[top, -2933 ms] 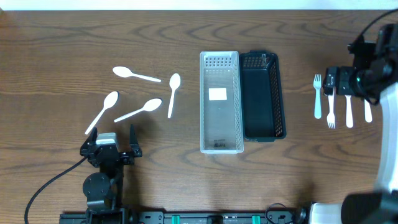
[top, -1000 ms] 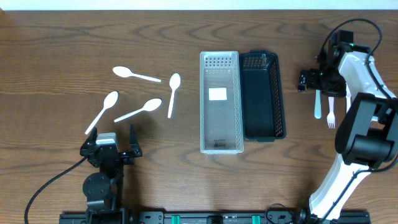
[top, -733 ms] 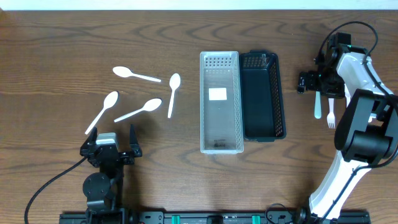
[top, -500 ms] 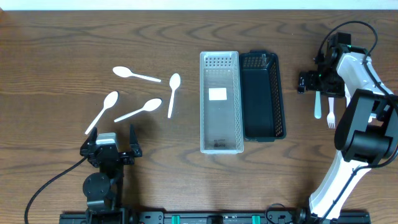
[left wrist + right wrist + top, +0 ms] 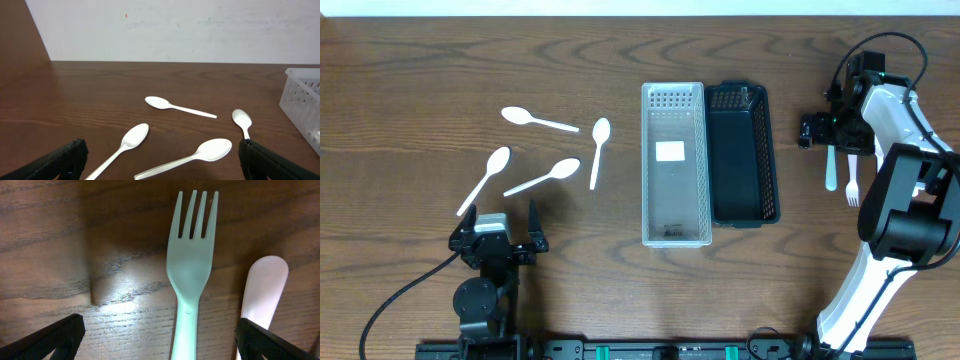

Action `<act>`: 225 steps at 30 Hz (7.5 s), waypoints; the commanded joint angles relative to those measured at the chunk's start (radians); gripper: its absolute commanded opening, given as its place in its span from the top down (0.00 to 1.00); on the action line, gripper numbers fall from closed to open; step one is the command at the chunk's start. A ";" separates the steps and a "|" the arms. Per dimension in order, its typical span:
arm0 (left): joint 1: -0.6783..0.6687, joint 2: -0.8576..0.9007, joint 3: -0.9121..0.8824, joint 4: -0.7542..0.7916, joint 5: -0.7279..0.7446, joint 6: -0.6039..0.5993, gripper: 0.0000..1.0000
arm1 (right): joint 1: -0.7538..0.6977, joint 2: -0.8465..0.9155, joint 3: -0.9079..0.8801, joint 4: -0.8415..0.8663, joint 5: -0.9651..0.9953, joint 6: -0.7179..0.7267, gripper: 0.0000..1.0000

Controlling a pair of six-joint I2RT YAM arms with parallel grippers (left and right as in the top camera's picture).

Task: Pack container

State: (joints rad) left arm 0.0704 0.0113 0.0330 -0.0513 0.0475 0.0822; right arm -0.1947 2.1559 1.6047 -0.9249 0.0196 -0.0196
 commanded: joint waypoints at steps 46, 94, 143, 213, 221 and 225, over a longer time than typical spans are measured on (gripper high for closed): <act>0.004 0.000 -0.029 -0.017 -0.014 0.010 0.02 | -0.003 0.001 -0.027 0.062 0.015 -0.003 0.98; 0.004 0.000 -0.029 -0.017 -0.014 0.010 0.02 | 0.328 -0.013 0.521 -0.640 0.000 0.175 0.11; 0.004 0.000 -0.029 -0.017 -0.014 0.010 0.02 | -0.115 -0.011 -0.067 -0.045 -0.005 -0.183 0.01; 0.004 0.000 -0.029 -0.017 -0.014 0.010 0.02 | 0.226 -0.017 0.475 -0.639 0.127 0.013 0.01; 0.004 0.000 -0.029 -0.017 -0.014 0.010 0.02 | -0.014 -0.016 0.473 -0.567 0.116 -0.192 0.01; 0.004 0.000 -0.029 -0.017 -0.014 0.010 0.02 | -0.097 -0.016 0.461 -0.513 0.089 -0.303 0.01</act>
State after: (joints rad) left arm 0.0704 0.0113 0.0330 -0.0513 0.0475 0.0822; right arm -0.2562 2.1445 2.0804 -1.4548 0.1165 -0.2012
